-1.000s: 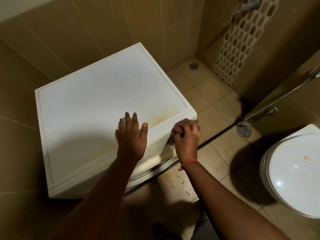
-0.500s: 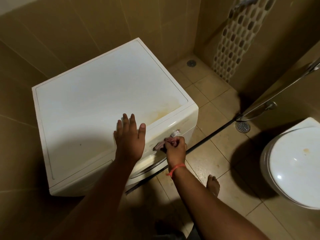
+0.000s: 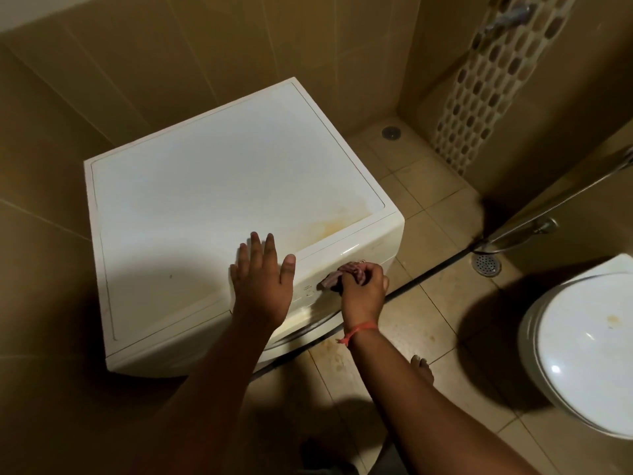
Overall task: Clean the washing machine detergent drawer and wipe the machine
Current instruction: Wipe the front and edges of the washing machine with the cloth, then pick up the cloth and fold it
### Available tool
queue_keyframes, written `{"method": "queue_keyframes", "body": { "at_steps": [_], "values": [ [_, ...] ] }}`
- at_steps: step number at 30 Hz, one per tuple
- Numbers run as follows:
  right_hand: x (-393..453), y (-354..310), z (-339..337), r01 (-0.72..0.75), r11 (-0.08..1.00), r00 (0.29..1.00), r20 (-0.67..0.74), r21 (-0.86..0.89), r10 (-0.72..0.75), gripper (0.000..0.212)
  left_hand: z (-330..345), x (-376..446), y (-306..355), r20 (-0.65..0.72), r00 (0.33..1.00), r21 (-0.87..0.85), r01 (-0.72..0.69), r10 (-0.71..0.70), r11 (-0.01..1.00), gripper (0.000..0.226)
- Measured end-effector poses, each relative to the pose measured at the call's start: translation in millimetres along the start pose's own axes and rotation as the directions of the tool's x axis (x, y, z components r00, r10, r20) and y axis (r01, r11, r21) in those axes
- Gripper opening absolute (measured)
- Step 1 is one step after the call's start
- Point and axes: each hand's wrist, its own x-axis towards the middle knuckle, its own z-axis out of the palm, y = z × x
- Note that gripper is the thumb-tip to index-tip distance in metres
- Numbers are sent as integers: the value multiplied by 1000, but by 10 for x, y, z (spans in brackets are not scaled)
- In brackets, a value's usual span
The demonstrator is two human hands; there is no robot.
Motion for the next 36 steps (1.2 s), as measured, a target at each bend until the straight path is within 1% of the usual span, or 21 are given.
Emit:
{"method": "queue_keyframes", "body": {
  "at_steps": [3,5,6,8,10,11,12,13,15,16,17,19,22,25,27,28,29,30,31,33,36],
  "values": [
    [85,-173,-43,176,984,984,7,0,-176,22,37,4,44,-1,1000,34,-15,15,999,64],
    [265,-390,-71,259,966,966,-15,-8,-259,23,36,10,84,-9,1000,59,-23,23,998,64],
    [390,-497,-105,273,962,960,-58,-9,-273,23,30,10,109,-11,1000,72,-28,29,997,67],
    [662,-669,-202,241,970,957,-165,-2,-238,23,7,10,163,-14,999,94,-37,38,995,74],
    [793,-705,-260,210,977,956,-205,-26,-211,22,-18,19,211,-22,999,110,-34,36,993,79],
    [783,-666,-248,210,976,959,-181,-54,-217,21,-23,26,236,-22,999,113,-21,24,993,79],
    [725,-607,-216,226,970,965,-117,-91,-236,20,-22,40,274,-20,1000,112,-1,3,994,80],
    [632,-513,-175,258,956,965,-18,-138,-263,20,-18,44,309,-19,1000,109,19,-17,994,80],
    [432,-322,-130,361,903,926,205,-233,-317,23,13,50,395,-7,999,88,49,-48,995,83],
    [398,-259,-135,407,880,900,275,-247,-339,25,37,53,440,-2,998,72,58,-58,996,84],
    [421,-237,-148,432,869,885,298,-242,-357,27,56,58,489,-2,998,59,64,-64,996,85],
    [539,-296,-203,400,894,907,227,-202,-354,27,60,69,566,-12,997,47,70,-70,996,86],
    [811,-376,-320,279,954,960,61,-109,-274,25,75,99,678,10,991,20,135,-135,991,78],
    [1000,-276,-384,182,981,983,40,-73,-179,27,103,49,746,12,980,-22,200,-200,980,76],
    [1139,-136,-383,-47,998,998,27,-33,48,28,128,-38,760,2,975,-42,220,-220,975,75],
    [1198,-90,-378,-175,984,984,18,-13,175,28,131,-94,755,-4,975,-47,220,-220,974,75],
    [1245,-70,-378,-252,968,967,20,2,252,28,126,-145,743,-12,976,-53,217,-218,975,74],
    [1251,-66,-364,-289,957,957,35,11,288,29,107,-206,702,-26,976,-61,214,-216,975,73],
    [1224,-94,-347,-291,956,956,49,16,290,30,88,-263,653,-39,976,-68,212,-215,975,73],
    [1067,-172,-290,-238,971,969,70,18,236,28,45,-374,528,-55,975,-83,212,-217,974,75],
    [664,-387,-285,-129,982,972,214,137,98,30,-11,-483,388,-108,968,-149,211,-228,966,74]
  ]
}}
